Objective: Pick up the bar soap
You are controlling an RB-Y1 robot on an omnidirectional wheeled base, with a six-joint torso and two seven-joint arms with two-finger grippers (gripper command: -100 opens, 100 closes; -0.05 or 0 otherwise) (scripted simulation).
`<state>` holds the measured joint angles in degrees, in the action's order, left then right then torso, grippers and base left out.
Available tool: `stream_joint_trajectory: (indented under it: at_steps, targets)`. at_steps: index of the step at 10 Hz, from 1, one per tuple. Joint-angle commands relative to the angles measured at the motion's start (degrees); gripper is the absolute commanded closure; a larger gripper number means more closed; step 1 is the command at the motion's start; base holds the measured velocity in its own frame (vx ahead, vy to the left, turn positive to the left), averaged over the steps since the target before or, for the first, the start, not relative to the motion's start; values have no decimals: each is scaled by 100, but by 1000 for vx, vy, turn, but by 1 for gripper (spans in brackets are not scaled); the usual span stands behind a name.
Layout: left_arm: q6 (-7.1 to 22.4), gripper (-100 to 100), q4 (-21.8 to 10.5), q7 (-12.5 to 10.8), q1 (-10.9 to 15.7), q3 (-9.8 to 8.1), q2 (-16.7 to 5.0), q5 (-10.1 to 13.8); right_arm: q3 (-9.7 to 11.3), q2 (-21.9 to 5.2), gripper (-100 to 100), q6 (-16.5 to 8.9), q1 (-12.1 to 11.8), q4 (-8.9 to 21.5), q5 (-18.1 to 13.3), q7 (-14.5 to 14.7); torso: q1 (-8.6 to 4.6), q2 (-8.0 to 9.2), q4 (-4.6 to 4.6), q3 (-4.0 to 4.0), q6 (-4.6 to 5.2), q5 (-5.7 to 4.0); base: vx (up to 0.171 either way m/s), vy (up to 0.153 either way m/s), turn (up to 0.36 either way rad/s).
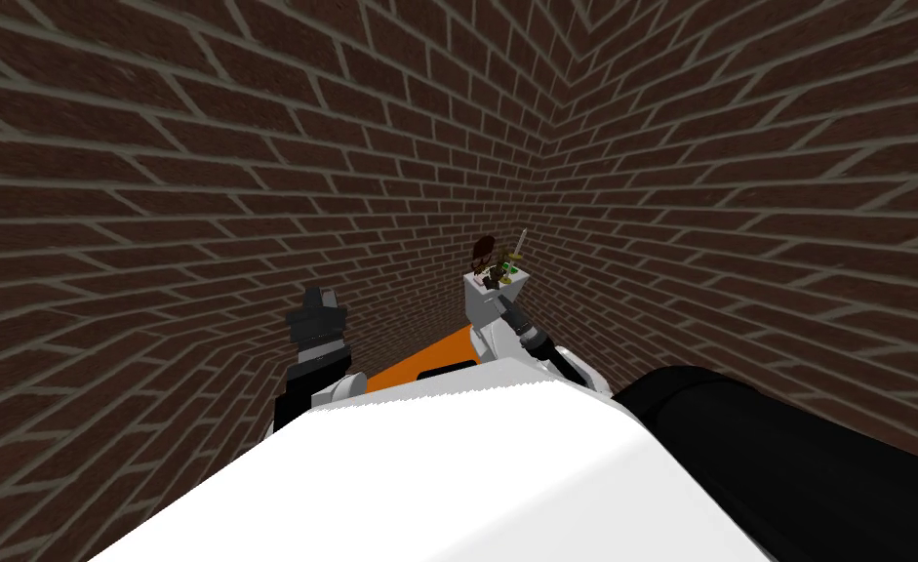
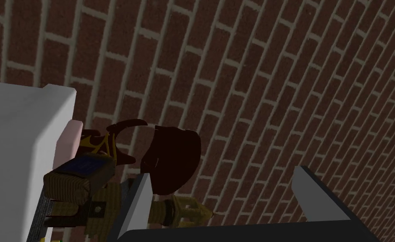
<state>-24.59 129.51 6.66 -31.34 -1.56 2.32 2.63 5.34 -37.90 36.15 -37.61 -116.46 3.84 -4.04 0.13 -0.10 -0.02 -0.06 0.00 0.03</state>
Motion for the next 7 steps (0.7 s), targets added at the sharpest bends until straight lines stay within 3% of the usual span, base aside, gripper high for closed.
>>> stream_joint_trajectory:
  at_steps: [1,4,6,7]
  targets:
    - [0,0,0,0,0,0,0,0,45,-286,-100,37,19,198,15,-1,0,0,0,0,0,0,20,32,45]
    - [0,0,0,0,0,0,0,0,136,-827,-100,13,-85,625,118,-31,-2,-1,0,-1,1,0,29,39,80]
    - [0,0,0,0,0,0,0,0,136,-1073,-100,13,-85,625,118,-31,0,-1,0,-1,2,1,18,23,14]
    - [0,0,0,0,0,-1,0,0,188,-1295,-100,-4,-137,842,170,-46,-6,5,1,3,2,-1,12,30,110]
